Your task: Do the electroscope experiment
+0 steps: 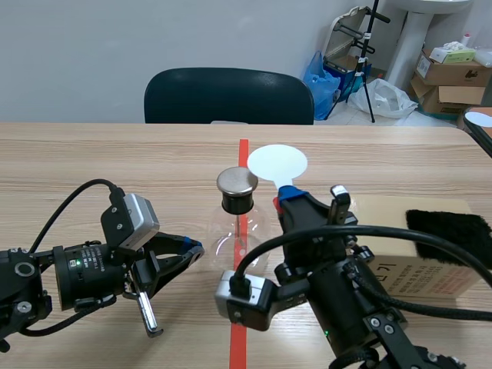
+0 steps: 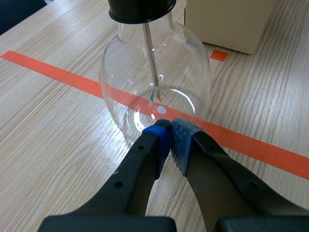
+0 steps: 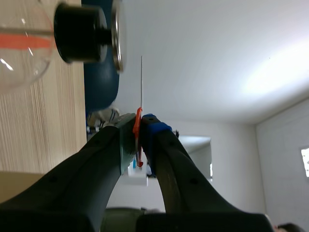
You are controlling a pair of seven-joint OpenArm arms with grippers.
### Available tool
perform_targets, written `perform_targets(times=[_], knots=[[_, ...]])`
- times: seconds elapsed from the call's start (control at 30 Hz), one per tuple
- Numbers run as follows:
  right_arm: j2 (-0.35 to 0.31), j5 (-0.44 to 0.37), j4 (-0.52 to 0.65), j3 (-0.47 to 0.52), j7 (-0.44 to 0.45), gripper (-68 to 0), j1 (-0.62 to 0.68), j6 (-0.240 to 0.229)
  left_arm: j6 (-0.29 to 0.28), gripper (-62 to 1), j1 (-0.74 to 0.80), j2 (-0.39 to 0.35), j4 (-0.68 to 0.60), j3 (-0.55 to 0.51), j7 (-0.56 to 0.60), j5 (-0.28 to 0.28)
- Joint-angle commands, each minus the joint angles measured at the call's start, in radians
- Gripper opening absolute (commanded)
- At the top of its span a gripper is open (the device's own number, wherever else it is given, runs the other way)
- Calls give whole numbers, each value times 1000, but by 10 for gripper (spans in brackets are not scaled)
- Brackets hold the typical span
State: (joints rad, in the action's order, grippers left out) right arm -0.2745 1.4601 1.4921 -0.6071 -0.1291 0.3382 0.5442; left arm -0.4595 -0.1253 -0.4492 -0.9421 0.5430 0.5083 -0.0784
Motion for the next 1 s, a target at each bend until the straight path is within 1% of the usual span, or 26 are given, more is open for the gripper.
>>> perform_targets(times=[0.0, 0.3, 0.4, 0.47, 0.63, 0.97], knots=[[-2, 1, 8, 4, -38, -665, -19, 11, 2, -583, -8, 5, -18, -3, 16, 13], [-2, 1, 8, 4, -271, -665, -19, 11, 2, -583, -8, 5, -18, -3, 16, 14], [-2, 1, 8, 4, -335, -665, -19, 11, 2, -583, -8, 5, -18, -3, 16, 14], [-2, 1, 8, 4, -361, -665, -19, 11, 2, -583, -8, 5, -18, -3, 16, 14], [-2, 1, 8, 4, -401, -665, -19, 11, 2, -583, -8, 5, -18, -3, 16, 14], [-2, 1, 8, 4, -396, -665, -19, 11, 2, -583, -8, 5, -18, -3, 16, 14]])
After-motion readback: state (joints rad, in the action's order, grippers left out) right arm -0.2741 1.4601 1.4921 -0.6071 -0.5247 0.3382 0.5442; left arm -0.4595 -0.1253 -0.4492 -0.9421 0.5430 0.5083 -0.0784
